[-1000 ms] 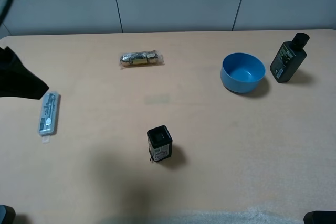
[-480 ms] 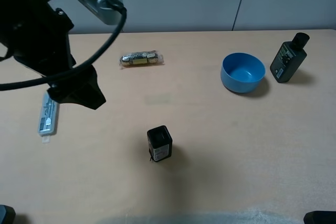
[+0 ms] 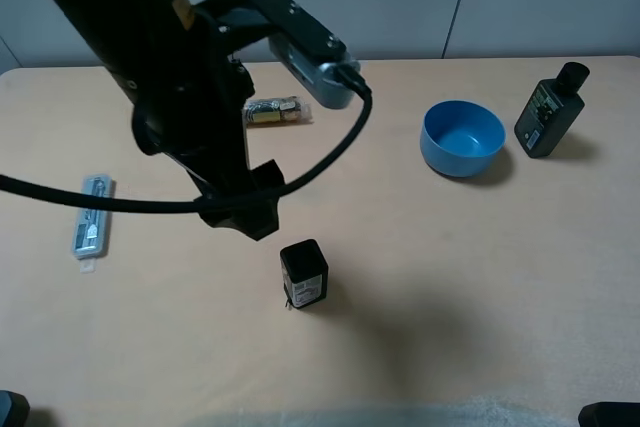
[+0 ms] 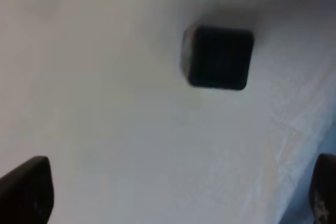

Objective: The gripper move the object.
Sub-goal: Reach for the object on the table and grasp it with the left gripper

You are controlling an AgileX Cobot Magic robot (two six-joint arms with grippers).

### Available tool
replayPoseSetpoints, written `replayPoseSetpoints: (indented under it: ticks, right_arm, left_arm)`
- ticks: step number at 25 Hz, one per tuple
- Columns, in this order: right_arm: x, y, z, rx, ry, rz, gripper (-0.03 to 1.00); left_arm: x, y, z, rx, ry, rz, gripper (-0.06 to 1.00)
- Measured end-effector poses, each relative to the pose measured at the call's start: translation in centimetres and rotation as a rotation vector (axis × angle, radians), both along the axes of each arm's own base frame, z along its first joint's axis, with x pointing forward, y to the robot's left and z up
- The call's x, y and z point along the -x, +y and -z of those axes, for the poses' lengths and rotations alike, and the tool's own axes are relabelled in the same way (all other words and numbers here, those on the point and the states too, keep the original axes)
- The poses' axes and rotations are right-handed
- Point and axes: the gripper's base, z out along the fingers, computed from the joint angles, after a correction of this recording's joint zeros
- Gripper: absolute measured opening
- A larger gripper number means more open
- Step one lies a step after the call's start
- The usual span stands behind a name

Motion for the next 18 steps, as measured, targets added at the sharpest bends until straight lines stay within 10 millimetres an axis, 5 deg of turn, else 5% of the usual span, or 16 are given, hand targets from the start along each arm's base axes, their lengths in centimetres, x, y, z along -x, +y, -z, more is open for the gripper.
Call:
replayPoseSetpoints:
  ticks: [18]
  right_arm:
    - [0.0,0.0,0.0,0.0,0.0,0.0,0.69]
  left_arm:
    - [0.5,-4.1,5.6,-0.093,0.03,0.124,0.99]
